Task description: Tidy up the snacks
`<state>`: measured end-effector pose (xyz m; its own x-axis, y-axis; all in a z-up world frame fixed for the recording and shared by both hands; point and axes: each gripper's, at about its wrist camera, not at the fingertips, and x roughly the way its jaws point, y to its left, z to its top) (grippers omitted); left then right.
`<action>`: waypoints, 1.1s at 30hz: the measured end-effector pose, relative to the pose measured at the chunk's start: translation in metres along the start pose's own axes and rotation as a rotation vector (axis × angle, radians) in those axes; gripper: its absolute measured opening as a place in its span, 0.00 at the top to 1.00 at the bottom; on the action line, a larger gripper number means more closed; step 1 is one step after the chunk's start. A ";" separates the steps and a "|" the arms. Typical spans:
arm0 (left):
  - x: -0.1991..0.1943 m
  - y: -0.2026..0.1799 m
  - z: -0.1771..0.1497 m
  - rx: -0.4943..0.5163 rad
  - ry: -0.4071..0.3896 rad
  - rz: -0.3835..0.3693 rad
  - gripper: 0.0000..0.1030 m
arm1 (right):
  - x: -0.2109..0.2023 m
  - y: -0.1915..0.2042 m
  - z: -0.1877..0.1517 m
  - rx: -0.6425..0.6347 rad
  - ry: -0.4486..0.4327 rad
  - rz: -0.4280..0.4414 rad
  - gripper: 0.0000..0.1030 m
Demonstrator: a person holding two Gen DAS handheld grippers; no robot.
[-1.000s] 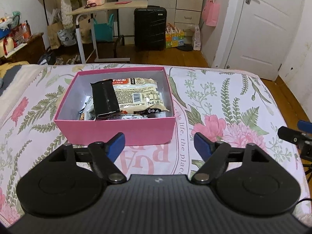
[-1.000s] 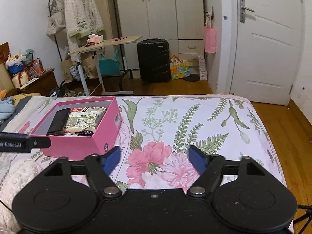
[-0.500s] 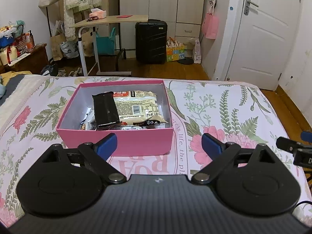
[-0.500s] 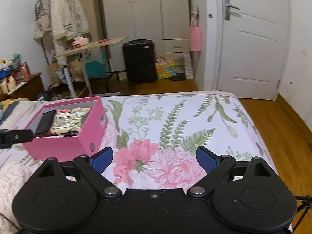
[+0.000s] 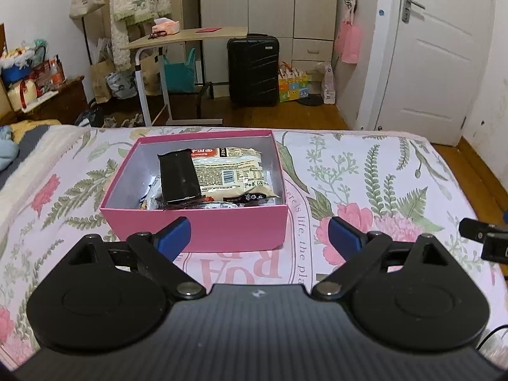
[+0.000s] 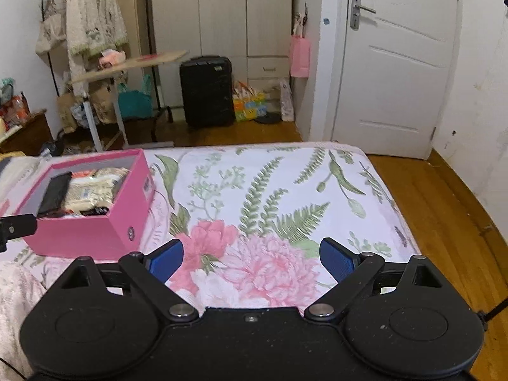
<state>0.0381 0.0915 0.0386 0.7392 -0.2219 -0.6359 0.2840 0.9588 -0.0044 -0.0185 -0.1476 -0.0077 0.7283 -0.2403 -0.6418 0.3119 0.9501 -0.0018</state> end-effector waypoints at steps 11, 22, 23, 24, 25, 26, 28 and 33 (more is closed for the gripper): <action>0.011 -0.014 -0.009 -0.007 0.006 -0.012 0.08 | -0.001 -0.006 -0.002 0.022 -0.035 0.012 0.08; 0.021 -0.014 -0.014 -0.013 0.035 -0.007 0.08 | 0.001 0.000 -0.001 -0.001 -0.035 -0.004 0.08; 0.021 -0.014 -0.014 -0.015 0.034 -0.010 0.08 | 0.000 0.001 -0.001 -0.002 -0.035 -0.009 0.08; 0.020 -0.015 -0.014 -0.015 0.033 -0.013 0.08 | 0.000 0.001 0.000 -0.004 -0.033 -0.014 0.08; 0.020 -0.015 -0.014 -0.015 0.033 -0.015 0.08 | -0.001 0.001 0.000 -0.006 -0.031 -0.020 0.08; 0.020 -0.015 -0.015 -0.016 0.032 -0.017 0.08 | -0.001 0.001 0.000 -0.007 -0.029 -0.025 0.08; 0.018 -0.015 -0.014 -0.020 0.034 -0.021 0.08 | -0.001 0.001 0.000 -0.008 -0.028 -0.030 0.08; 0.018 -0.016 -0.015 -0.028 0.030 -0.018 0.08 | -0.001 0.000 0.000 -0.011 -0.026 -0.030 0.08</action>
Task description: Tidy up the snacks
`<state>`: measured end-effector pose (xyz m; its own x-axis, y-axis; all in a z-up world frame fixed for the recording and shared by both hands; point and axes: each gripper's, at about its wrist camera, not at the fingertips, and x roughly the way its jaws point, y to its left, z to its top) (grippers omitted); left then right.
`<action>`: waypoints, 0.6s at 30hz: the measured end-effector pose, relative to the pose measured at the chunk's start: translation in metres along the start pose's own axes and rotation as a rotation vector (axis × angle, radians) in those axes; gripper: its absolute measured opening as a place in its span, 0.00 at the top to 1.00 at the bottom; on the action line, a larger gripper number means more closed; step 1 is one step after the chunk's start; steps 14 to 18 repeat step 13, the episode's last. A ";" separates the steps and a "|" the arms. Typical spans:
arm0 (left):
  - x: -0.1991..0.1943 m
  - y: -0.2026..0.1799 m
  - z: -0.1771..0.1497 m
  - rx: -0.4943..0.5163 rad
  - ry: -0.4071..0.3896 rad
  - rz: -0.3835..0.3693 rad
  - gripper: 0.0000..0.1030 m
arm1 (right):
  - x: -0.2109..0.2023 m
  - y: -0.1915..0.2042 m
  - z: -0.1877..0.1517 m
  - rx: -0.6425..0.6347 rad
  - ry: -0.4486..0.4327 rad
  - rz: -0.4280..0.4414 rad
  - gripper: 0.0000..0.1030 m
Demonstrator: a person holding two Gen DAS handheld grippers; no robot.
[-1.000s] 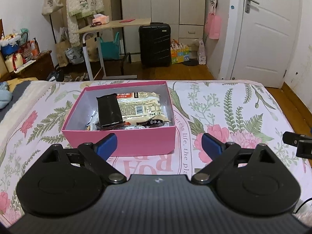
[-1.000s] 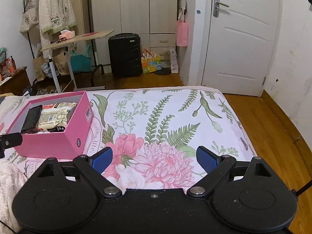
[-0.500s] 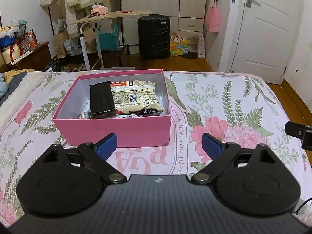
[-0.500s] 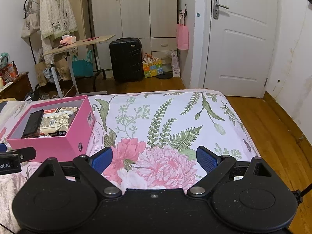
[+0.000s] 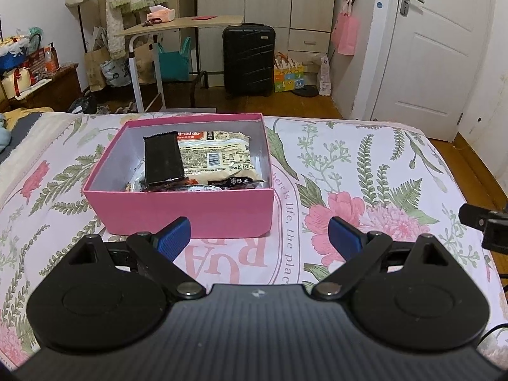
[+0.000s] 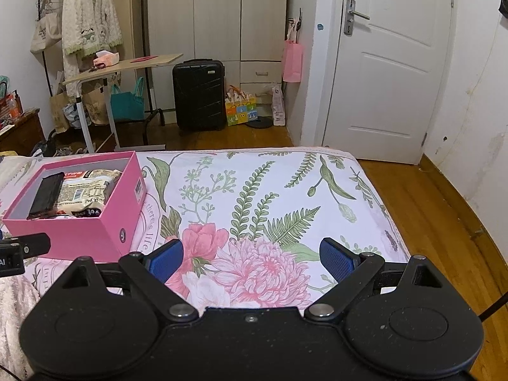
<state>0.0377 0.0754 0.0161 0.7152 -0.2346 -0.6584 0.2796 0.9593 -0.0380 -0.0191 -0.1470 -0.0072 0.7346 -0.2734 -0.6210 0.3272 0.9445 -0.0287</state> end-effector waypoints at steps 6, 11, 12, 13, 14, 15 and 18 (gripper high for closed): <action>-0.001 0.000 -0.001 -0.002 -0.009 0.019 0.04 | 0.000 0.002 0.000 -0.002 0.003 0.004 0.08; -0.002 0.002 0.000 -0.012 -0.001 0.011 0.04 | 0.001 0.000 -0.001 0.000 0.012 0.006 0.08; -0.002 0.001 0.000 -0.010 -0.002 0.014 0.04 | 0.001 0.000 -0.001 0.000 0.014 0.006 0.08; -0.002 0.002 0.000 -0.009 -0.003 0.017 0.04 | 0.001 0.000 -0.001 0.001 0.015 0.007 0.08; -0.002 0.002 0.000 -0.009 -0.003 0.017 0.04 | 0.001 0.000 -0.001 0.001 0.015 0.007 0.08; -0.002 0.002 0.000 -0.009 -0.003 0.017 0.04 | 0.001 0.000 -0.001 0.001 0.015 0.007 0.08; -0.002 0.002 0.000 -0.009 -0.003 0.017 0.04 | 0.001 0.000 -0.001 0.001 0.015 0.007 0.08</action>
